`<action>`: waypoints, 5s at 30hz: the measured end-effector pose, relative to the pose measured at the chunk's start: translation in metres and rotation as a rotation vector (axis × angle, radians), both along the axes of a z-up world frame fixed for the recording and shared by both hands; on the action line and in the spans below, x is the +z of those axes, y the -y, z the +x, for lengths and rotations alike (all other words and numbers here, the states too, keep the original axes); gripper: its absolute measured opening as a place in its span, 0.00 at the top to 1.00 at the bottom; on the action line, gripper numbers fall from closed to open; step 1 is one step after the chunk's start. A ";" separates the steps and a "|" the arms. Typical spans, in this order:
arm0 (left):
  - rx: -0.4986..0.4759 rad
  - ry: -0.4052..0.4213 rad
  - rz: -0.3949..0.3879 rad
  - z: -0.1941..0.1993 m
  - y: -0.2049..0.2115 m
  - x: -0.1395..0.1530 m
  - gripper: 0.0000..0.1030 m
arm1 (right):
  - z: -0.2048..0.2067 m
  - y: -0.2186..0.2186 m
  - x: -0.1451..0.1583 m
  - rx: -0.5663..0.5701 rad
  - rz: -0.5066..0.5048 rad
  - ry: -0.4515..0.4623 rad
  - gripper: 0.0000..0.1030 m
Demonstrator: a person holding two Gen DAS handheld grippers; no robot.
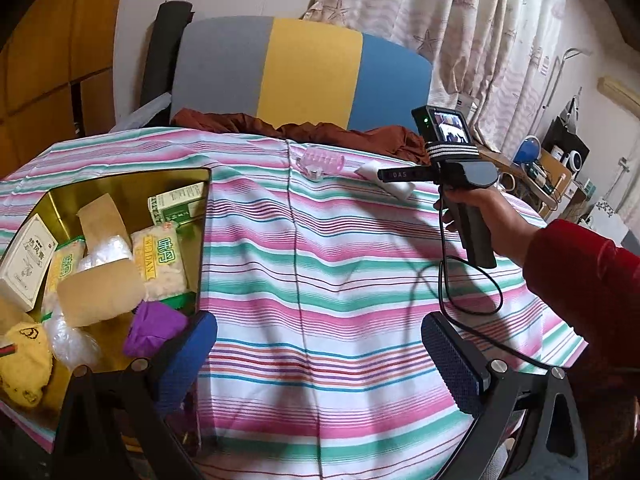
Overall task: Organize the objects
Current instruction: 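Move the right tool to the white sponge block and grasp it, then grasp the clear pink hair roller with the left tool, then carry the pink roller and white sponge to the gold tray and release both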
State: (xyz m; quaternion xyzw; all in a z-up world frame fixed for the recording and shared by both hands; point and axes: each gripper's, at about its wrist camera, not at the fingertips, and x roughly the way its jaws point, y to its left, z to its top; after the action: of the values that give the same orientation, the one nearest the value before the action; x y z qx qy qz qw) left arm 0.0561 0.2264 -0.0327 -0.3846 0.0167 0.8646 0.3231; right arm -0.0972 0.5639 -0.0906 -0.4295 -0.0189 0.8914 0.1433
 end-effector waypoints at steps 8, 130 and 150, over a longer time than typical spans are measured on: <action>0.012 0.040 0.008 -0.013 -0.009 -0.005 0.00 | 0.003 -0.015 -0.017 -0.016 -0.120 -0.033 0.28; 0.188 -0.183 0.120 0.008 0.093 0.003 0.36 | 0.188 0.104 0.046 -0.285 -0.260 -0.421 0.35; 0.424 0.063 0.130 -0.133 0.174 -0.009 0.36 | 0.180 0.276 0.059 0.150 -0.436 -0.360 0.35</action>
State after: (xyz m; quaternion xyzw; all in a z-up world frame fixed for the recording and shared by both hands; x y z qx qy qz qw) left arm -0.0771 0.0527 -0.0420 -0.3847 -0.1302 0.8999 0.1586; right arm 0.0831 0.2881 -0.0314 -0.2826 0.1671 0.9444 -0.0175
